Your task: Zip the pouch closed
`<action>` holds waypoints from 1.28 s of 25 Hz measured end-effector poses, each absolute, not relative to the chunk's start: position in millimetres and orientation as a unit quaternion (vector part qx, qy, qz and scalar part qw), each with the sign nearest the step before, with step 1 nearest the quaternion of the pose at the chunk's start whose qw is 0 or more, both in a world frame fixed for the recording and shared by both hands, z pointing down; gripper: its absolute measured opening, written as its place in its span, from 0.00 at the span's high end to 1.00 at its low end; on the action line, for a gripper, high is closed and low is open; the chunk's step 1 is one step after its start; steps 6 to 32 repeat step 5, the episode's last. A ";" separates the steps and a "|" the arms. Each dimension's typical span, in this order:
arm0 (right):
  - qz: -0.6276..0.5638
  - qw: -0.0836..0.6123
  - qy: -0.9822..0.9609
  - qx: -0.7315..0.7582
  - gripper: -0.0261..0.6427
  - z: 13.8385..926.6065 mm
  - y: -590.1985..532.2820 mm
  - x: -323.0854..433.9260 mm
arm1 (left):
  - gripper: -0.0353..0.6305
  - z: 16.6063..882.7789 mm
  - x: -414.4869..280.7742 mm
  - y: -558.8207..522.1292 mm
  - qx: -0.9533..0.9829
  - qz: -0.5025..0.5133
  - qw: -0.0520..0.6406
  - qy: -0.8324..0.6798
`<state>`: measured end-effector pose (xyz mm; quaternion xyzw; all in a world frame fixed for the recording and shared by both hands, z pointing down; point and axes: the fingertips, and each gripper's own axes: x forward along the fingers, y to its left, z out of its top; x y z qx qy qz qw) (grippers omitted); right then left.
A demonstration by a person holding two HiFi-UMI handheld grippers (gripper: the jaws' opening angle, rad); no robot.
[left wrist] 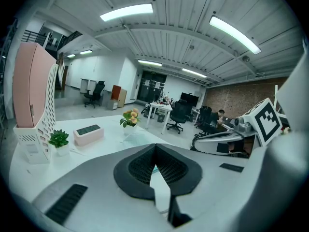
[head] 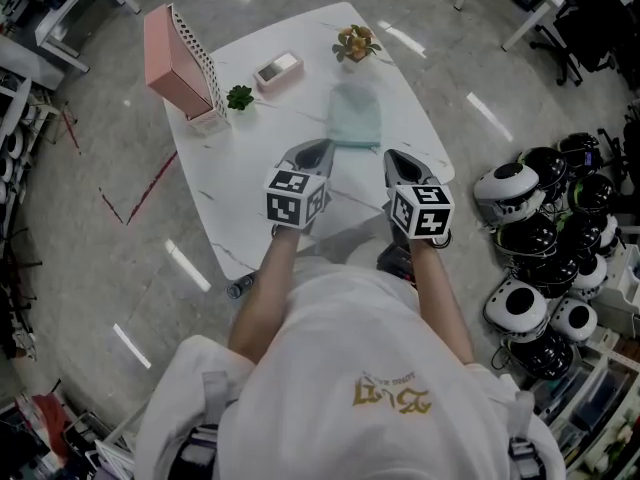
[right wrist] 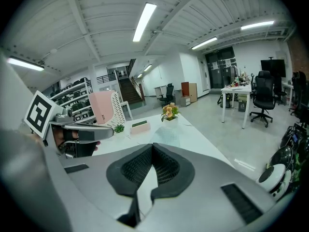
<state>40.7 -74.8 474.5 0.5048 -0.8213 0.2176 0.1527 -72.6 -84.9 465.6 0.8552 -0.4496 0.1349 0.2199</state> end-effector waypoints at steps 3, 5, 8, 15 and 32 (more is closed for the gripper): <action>0.218 0.151 -0.826 0.497 0.94 473.5 -79.7 39.4 | 0.92 464.4 -71.3 -88.7 0.857 0.134 0.216 -0.449; 0.221 0.149 -0.831 0.488 0.94 473.7 -83.0 38.4 | 0.92 464.5 -70.2 -91.8 0.858 0.134 0.214 -0.448; 0.221 0.149 -0.831 0.488 0.94 473.7 -83.0 38.4 | 0.92 464.5 -70.2 -91.8 0.858 0.134 0.214 -0.448; 0.221 0.149 -0.831 0.488 0.94 473.7 -83.0 38.4 | 0.92 464.5 -70.2 -91.8 0.858 0.134 0.214 -0.448; 0.221 0.149 -0.831 0.488 0.94 473.7 -83.0 38.4 | 0.92 464.5 -70.2 -91.8 0.858 0.134 0.214 -0.448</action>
